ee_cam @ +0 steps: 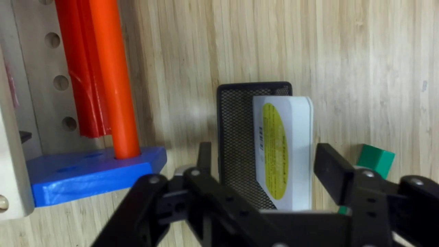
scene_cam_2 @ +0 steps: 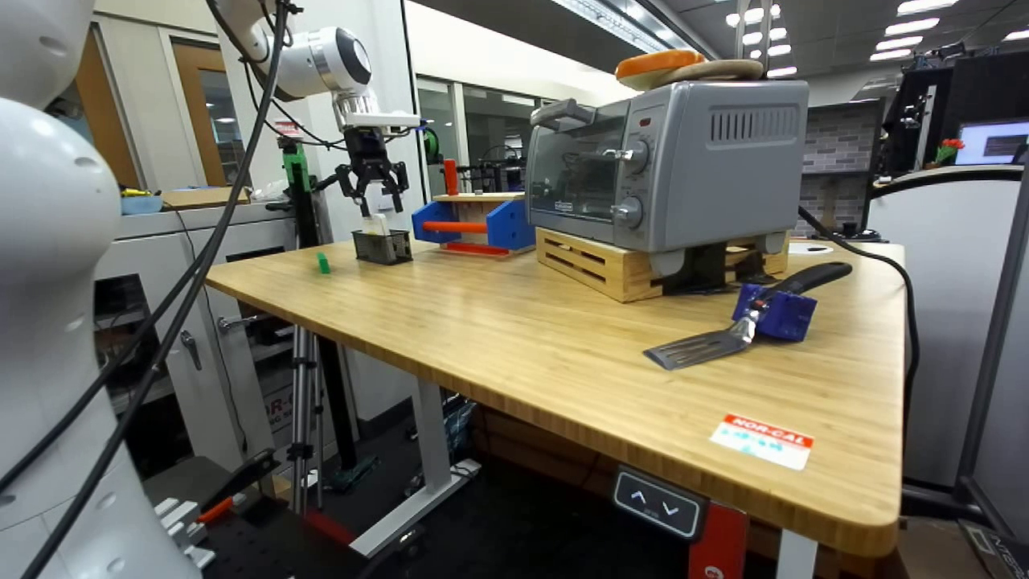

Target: Place the yellow and white book inside the black box

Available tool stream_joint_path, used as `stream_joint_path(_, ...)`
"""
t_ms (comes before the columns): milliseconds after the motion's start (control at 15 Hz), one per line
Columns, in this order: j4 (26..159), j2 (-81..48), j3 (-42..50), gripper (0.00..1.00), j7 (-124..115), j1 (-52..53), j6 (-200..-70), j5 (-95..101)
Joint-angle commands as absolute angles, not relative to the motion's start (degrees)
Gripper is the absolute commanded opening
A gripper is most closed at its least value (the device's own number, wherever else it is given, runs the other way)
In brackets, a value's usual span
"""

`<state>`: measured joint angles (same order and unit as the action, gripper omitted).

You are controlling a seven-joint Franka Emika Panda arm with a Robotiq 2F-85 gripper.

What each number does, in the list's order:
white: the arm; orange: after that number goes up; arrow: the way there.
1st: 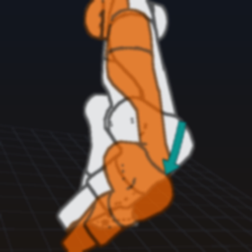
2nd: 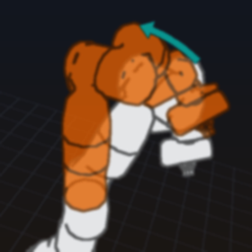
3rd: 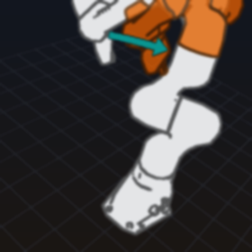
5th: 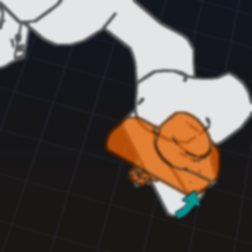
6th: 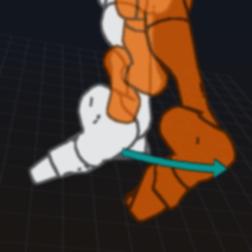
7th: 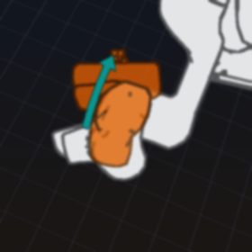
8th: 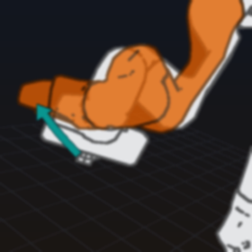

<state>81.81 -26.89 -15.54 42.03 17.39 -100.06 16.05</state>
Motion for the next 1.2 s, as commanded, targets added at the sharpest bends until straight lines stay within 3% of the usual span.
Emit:
stream_joint_path(0, 82.8, -24.9, -15.5, 1.0, 43.2, 16.4, -99.8, 14.9)
stream_joint_path(1133, 101.9, -7.6, -9.0, 1.0, 35.2, 6.0, -104.6, 6.2)
